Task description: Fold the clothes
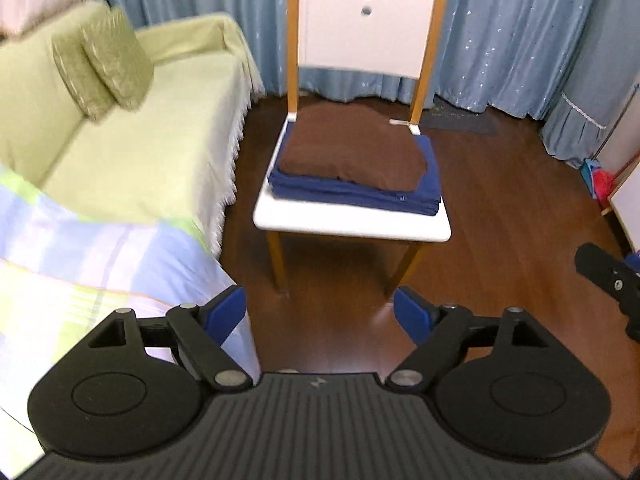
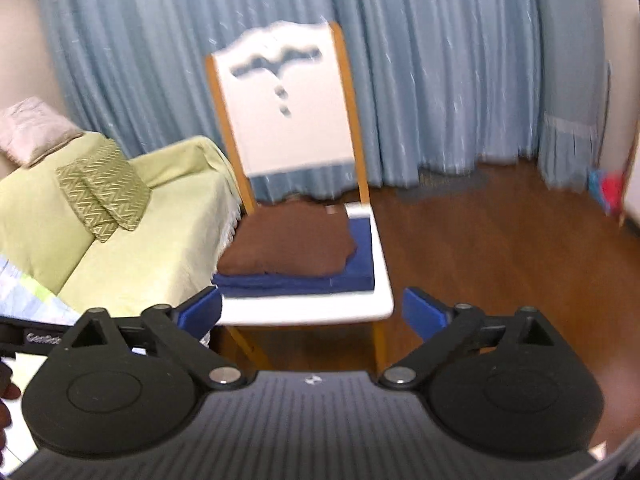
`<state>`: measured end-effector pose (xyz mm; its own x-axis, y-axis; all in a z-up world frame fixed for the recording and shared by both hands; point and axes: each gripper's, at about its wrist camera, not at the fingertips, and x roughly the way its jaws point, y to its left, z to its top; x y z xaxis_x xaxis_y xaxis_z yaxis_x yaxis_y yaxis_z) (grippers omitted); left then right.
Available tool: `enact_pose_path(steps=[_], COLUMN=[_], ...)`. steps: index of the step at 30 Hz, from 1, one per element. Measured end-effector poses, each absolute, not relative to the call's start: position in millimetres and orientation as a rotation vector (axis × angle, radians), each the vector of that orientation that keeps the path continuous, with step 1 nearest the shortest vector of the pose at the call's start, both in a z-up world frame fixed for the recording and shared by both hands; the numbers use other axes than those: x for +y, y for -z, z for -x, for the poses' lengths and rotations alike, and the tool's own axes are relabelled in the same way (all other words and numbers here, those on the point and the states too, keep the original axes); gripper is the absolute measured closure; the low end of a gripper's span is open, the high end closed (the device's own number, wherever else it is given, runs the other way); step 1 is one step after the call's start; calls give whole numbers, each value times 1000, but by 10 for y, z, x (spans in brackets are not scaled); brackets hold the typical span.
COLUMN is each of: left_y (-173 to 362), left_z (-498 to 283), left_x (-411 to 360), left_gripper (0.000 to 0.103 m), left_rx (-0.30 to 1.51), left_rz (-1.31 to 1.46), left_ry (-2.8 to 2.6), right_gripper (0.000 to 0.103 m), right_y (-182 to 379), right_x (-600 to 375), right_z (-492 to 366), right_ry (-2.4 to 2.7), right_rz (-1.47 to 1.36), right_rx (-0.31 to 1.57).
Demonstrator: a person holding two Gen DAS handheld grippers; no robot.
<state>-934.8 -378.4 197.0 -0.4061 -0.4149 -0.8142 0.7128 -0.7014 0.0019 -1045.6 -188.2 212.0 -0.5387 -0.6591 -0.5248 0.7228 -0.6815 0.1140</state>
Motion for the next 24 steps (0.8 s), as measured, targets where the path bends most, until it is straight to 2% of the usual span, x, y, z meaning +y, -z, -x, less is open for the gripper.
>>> enact_pose_path(steps=[5, 11, 17, 24], left_y=[-2308, -2567, -2829, -2886], left_z=[9145, 8943, 8727, 8294], left_x=[-3625, -3651, -3721, -3796], left_gripper=[17, 16, 15, 15], left_rx=[409, 388, 366, 309], left_rz=[-1055, -1062, -1082, -1149], left_ry=[2111, 2095, 2161, 2130], right_gripper=[2, 1, 1, 1], right_y=[-2477, -2738, -2836, -2779], right_x=[-1793, -1668, -1588, -1577], right_z=[10205, 10013, 9742, 9165], right_ry=[2290, 2398, 2441, 2513], right_rz=[-593, -582, -620, -670], right_rx=[168, 88, -11, -118])
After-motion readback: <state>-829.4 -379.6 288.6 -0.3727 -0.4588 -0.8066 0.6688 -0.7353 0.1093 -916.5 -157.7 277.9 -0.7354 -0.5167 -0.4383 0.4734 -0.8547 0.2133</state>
